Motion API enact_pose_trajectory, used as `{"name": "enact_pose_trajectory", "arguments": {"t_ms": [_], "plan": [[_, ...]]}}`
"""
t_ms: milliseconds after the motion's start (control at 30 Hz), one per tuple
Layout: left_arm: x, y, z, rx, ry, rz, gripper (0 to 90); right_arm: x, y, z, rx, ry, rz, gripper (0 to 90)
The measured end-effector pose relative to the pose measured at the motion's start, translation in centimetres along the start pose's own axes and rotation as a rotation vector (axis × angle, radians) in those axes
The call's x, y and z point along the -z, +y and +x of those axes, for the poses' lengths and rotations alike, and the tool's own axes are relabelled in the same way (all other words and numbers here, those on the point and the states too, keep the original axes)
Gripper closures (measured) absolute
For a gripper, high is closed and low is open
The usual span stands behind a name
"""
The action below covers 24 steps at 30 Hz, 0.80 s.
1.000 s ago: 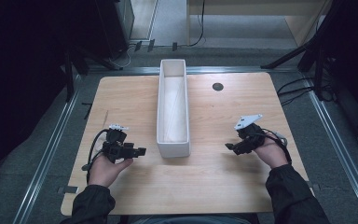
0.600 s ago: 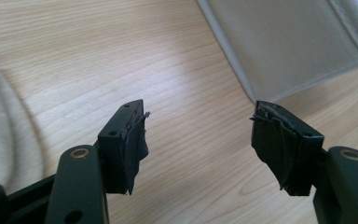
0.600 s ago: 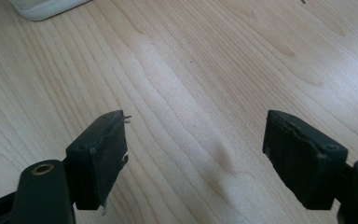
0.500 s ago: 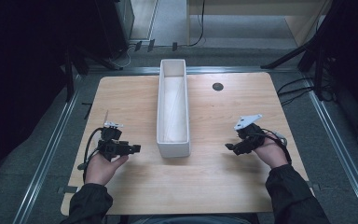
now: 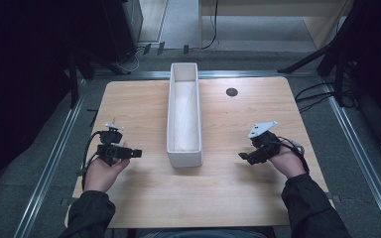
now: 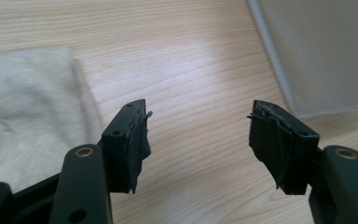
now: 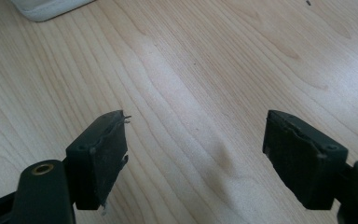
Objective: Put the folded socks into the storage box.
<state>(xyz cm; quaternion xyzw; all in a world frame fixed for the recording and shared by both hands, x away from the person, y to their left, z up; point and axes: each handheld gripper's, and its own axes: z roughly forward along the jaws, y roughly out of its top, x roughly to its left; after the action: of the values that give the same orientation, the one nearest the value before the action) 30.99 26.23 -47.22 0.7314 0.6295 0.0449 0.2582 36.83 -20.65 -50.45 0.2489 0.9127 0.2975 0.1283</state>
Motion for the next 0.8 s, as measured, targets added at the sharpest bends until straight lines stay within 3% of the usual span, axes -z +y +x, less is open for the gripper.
{"name": "enact_pose_trajectory", "arguments": {"t_ms": [267,467,800], "plan": [[0.5,1.1,0.9,0.033,0.020,0.023,33.9,-0.1,0.0,0.0,0.001,0.006,0.002,21.9],[0.7,2.0,1.5,0.031,0.054,0.048,31.8,-0.1,0.1,0.0,0.005,0.010,0.005,21.9],[0.8,2.5,3.3,0.094,0.091,0.073,28.1,-0.1,0.0,0.1,0.007,0.013,0.008,21.9]]}}
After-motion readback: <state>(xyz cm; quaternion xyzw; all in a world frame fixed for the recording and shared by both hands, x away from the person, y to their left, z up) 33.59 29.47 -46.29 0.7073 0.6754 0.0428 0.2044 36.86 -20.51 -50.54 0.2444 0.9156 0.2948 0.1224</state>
